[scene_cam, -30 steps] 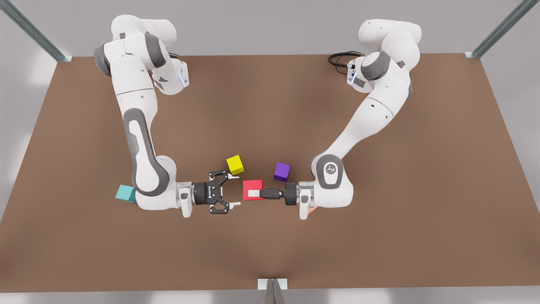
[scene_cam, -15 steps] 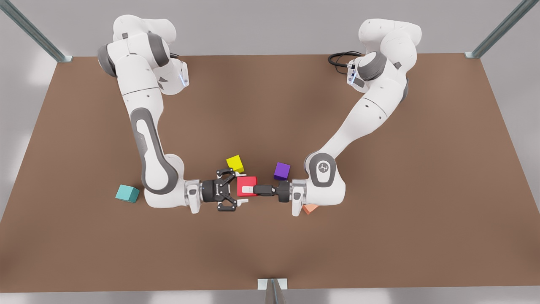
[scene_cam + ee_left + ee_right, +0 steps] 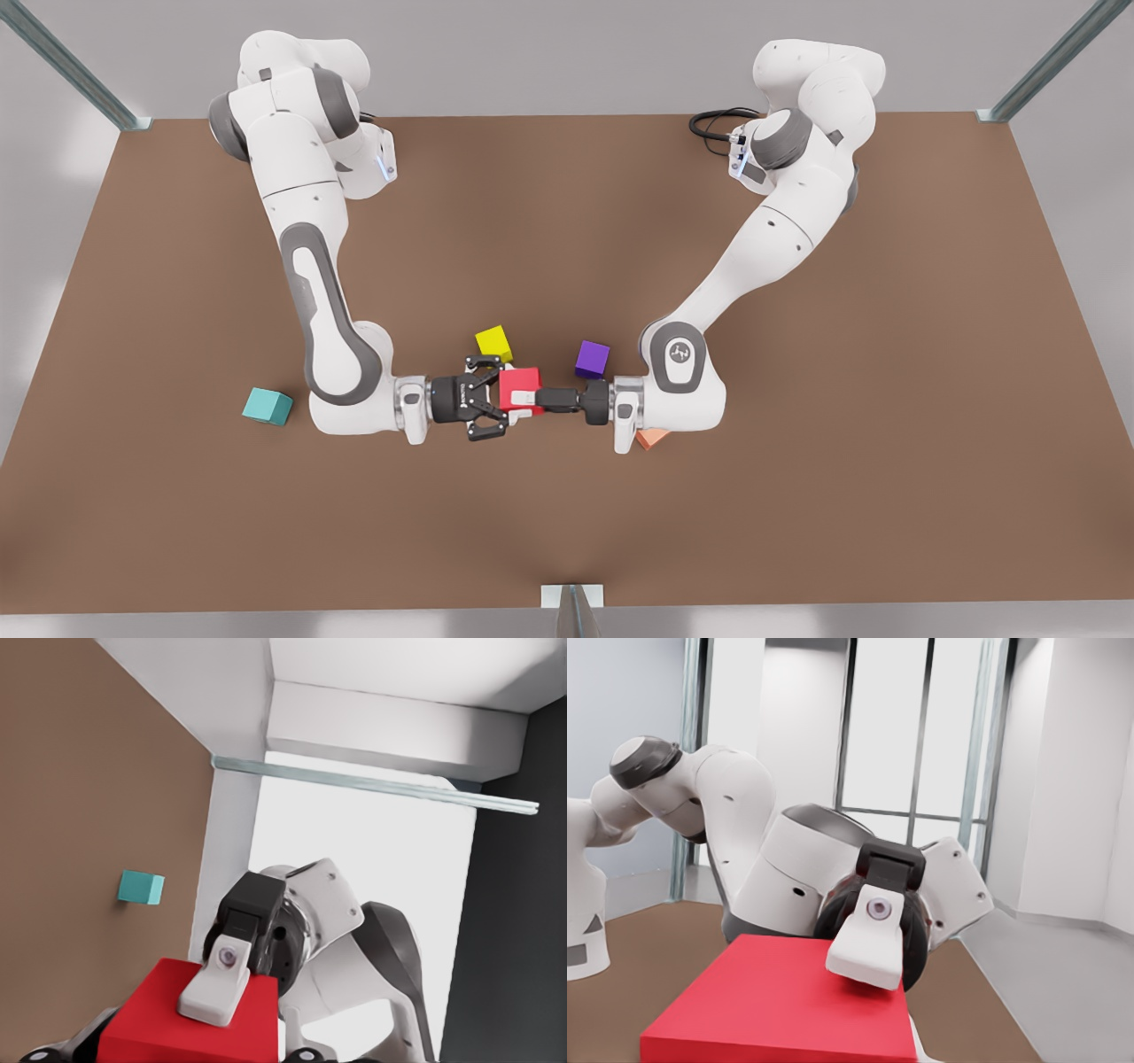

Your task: Pick up red wooden cube and pass to hand red wooden cube and place in blue wooden cube

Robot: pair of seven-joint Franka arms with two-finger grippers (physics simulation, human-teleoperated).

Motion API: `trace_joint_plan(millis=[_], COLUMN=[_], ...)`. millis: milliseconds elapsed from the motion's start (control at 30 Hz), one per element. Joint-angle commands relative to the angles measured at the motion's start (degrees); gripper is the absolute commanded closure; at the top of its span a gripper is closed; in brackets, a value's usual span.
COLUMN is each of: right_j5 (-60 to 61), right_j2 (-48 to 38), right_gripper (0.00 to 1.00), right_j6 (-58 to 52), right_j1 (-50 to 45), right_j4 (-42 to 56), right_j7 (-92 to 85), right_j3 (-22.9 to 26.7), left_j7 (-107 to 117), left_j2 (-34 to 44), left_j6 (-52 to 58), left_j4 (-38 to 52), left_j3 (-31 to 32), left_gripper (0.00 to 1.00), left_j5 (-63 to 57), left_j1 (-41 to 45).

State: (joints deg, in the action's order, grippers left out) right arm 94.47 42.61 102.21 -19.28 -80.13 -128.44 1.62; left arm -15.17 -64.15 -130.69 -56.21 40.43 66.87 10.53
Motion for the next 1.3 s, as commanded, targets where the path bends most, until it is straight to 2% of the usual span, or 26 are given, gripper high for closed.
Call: trace_joint_plan(millis=[0,133,300,333,400,433,467,500,567,600,633,667,700,833,933,1200,1267], right_j5=[0.4,0.4,0.1,-1.1,-13.2,-24.1,-33.8,-43.3,-64.4,-72.5,-79.6,-84.7,-89.0,-93.4,-95.0,-94.4,-94.4], right_j2=[-0.1,-0.1,-0.1,-0.2,-1.0,-1.9,-3.8,-4.9,-8.6,-9.2,-9.4,-9.7,-9.7,-9.7,-11.3,-12.9,-12.9], right_gripper=[0.52,0.52,0.52,0.52,0.52,0.51,0.51,0.51,0.52,0.52,0.53,0.55,0.55,0.55,0.56,0.56,0.56], right_j6=[0.2,0.2,0.0,-0.3,-2.3,-5.2,-6.9,-7.5,-9.4,-9.1,-7.7,-5.5,-2.2,4.0,11.4,25.8,26.6], right_j1=[0.0,0.2,1.2,2.3,6.6,10.2,11.3,12.1,13.7,13.7,13.7,13.7,13.7,13.7,13.7,14.4,14.5], right_j4=[0.1,0.1,0.1,0.2,1.5,1.5,1.3,1.4,1.6,1.6,1.8,1.7,1.6,0.1,-5.5,-15.9,-17.2], right_j7=[-1.8,-1.7,-1.1,-1.0,0.5,3.7,5.0,8.7,24.5,32.2,38.0,42.4,45.5,50.8,54.0,54.7,54.7], right_j3=[0.0,0.0,0.1,0.4,0.7,0.7,0.8,1.4,1.7,1.9,2.5,2.5,3.0,8.0,10.4,11.4,11.6], left_j7=[-2.0,-2.3,-1.9,2.2,19.1,19.1,19.1,19.1,19.0,17.7,17.5,17.1,17.1,17.3,17.4,17.3,17.3], left_j2=[0.2,0.3,1.6,2.7,8.1,13.3,16.7,19.1,20.6,34.9,51.6,51.6,49.0,47.5,46.1,44.3,44.2], left_j6=[0.3,1.0,12.1,18.7,40.1,48.3,52.8,55.4,58.4,49.6,30.5,38.2,48.7,49.2,47.9,47.5,47.5], left_j4=[0.0,-0.2,-4.3,-4.3,-0.1,1.8,1.7,1.7,1.3,-13.2,-34.5,-30.9,-21.7,-20.5,-21.0,-21.1,-21.1], left_j3=[0.0,0.1,0.2,0.2,0.4,0.5,1.1,1.1,1.5,-18.0,-37.2,-36.5,-34.5,-32.6,-32.5,-32.4,-32.4], left_gripper=[0.00,0.00,0.00,0.00,0.00,0.00,0.00,0.00,0.00,0.00,0.00,0.00,0.00,0.00,0.00,0.00,0.00], left_j5=[1.1,0.7,-2.1,-13.1,-53.2,-78.1,-92.4,-97.4,-98.5,-92.6,-72.5,-72.2,-72.4,-72.0,-71.4,-70.5,-70.5], left_j1=[-0.2,-2.1,-11.8,-16.9,-25.8,-25.7,-24.2,-24.0,-25.2,-14.3,-3.8,-3.6,-3.6,-3.2,-3.2,-3.8,-3.8])
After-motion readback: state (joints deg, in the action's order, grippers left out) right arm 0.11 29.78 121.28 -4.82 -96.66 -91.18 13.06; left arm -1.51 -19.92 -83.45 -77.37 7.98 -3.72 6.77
